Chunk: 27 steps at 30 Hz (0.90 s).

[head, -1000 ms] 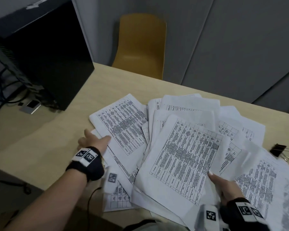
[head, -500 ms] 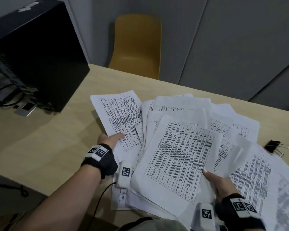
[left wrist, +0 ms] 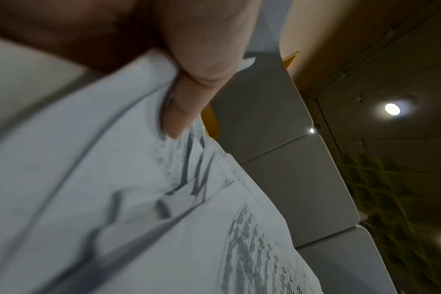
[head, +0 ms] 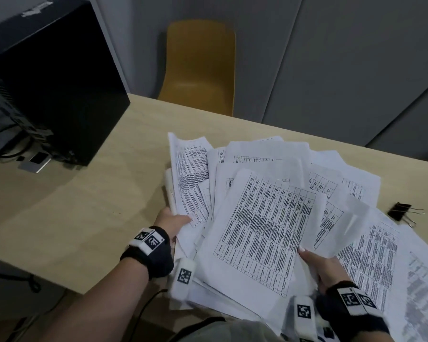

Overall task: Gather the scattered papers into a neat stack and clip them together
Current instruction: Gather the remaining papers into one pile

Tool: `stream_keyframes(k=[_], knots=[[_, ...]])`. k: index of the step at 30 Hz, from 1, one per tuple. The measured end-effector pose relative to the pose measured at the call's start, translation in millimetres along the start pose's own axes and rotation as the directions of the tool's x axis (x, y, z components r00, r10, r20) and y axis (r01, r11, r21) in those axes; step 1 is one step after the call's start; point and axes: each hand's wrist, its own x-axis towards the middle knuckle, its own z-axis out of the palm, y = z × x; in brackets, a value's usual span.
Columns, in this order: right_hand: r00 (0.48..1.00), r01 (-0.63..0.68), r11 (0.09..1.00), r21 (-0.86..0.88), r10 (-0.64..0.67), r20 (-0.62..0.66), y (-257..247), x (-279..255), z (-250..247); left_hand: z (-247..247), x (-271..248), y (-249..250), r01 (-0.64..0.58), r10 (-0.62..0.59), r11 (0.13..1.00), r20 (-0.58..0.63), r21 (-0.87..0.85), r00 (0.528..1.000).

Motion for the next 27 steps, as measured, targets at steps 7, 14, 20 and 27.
stream_keyframes(k=[7,14,20,27], knots=[[1.000,0.010,1.000,0.010,-0.010,-0.009,2.2,3.5,0.5,-21.0,-17.3,-0.5,-0.040,0.027,0.984,-0.075,-0.172,0.997],[1.000,0.019,0.998,-0.057,-0.020,-0.018,1.9,6.7,0.2,-11.7,-22.7,-0.7,-0.078,0.102,0.981,-0.131,0.176,0.986],[0.998,0.024,0.986,-0.166,-0.032,-0.047,-0.2,7.3,1.5,-48.7,-29.9,27.8,-0.195,0.206,0.979,-0.316,0.065,0.926],[0.995,0.068,0.962,-0.264,-0.084,-0.051,4.1,12.1,5.3,-84.7,-48.0,58.8,-0.345,0.297,0.938,-0.476,-0.015,0.828]])
